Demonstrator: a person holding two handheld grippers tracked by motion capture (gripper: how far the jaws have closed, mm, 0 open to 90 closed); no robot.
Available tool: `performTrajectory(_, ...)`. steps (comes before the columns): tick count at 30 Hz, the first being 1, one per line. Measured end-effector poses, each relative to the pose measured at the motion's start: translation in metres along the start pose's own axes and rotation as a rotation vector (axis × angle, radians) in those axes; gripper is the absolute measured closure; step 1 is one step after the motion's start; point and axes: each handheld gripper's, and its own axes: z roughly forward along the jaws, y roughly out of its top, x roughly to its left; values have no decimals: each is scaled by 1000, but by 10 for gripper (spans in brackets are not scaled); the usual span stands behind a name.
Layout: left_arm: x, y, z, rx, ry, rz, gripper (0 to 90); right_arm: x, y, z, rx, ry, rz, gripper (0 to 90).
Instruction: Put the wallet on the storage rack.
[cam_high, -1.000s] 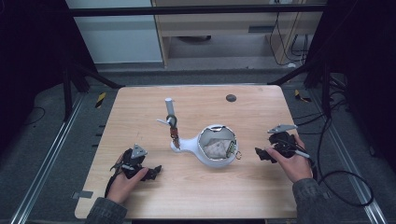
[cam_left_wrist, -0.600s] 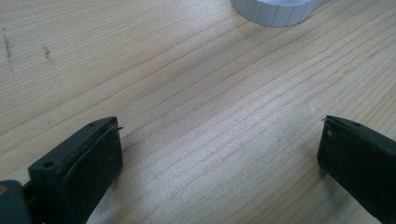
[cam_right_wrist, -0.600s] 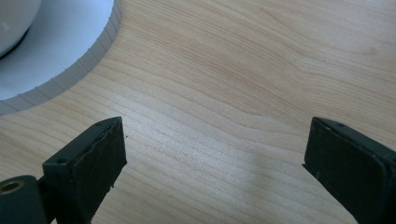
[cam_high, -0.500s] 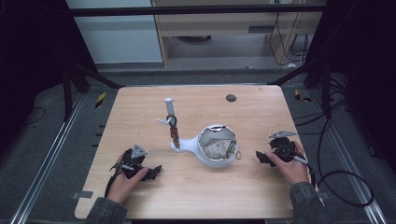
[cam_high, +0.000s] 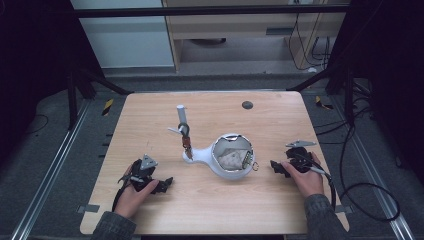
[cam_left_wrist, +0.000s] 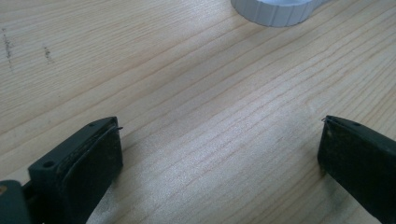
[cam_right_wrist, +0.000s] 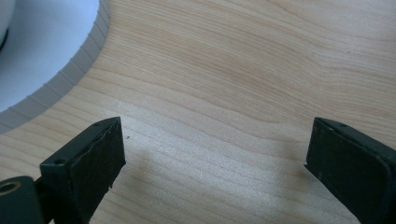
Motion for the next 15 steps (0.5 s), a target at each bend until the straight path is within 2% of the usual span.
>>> performTrajectory(6,0,0,0,0,0,0,0,0,-3,6,9,-6,11,45)
performTrajectory(10,0,0,0,-2,-1,0,0,2,-8,8,-26,-36,16,39)
performTrajectory(15,0,0,0,-2,-1,0,0,3,-10,9,-44,-42,10,5)
